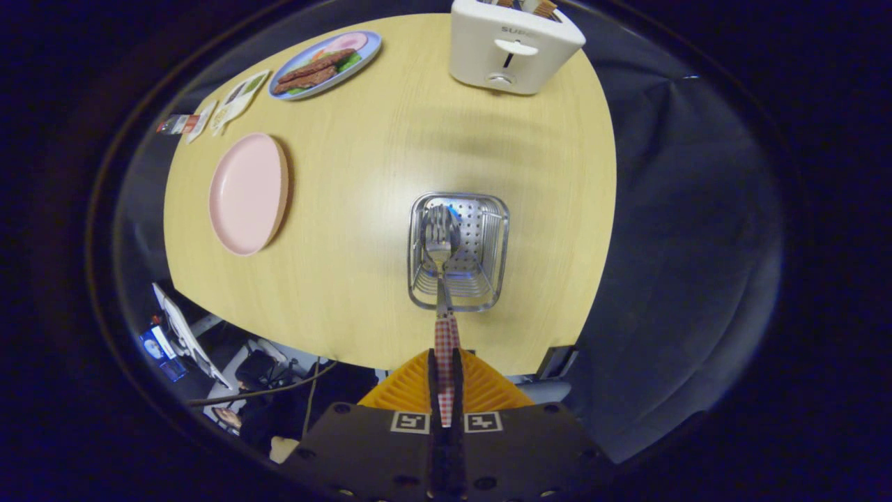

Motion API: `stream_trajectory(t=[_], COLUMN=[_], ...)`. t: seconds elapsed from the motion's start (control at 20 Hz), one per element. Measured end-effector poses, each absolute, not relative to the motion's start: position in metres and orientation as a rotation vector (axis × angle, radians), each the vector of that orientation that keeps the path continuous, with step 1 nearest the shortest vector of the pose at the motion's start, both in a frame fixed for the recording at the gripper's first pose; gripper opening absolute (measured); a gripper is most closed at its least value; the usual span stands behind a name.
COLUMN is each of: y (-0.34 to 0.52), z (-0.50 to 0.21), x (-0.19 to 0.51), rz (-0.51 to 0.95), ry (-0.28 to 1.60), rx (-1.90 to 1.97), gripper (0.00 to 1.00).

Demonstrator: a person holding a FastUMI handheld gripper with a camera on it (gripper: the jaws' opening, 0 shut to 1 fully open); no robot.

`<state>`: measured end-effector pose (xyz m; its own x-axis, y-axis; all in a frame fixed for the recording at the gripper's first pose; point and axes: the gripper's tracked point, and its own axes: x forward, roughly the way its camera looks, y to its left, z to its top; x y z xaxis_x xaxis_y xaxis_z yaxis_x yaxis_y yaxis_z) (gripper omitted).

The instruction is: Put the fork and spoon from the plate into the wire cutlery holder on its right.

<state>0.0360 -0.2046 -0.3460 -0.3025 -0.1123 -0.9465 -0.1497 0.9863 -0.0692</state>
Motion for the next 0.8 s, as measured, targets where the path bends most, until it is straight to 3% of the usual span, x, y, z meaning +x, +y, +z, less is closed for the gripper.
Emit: stream_trajectory(t=[0.8], y=[-0.202], z=[-0.368], x=[0.051], rz=[0.054], ry=[1.89], rx=[-0.225], gripper=[0.08])
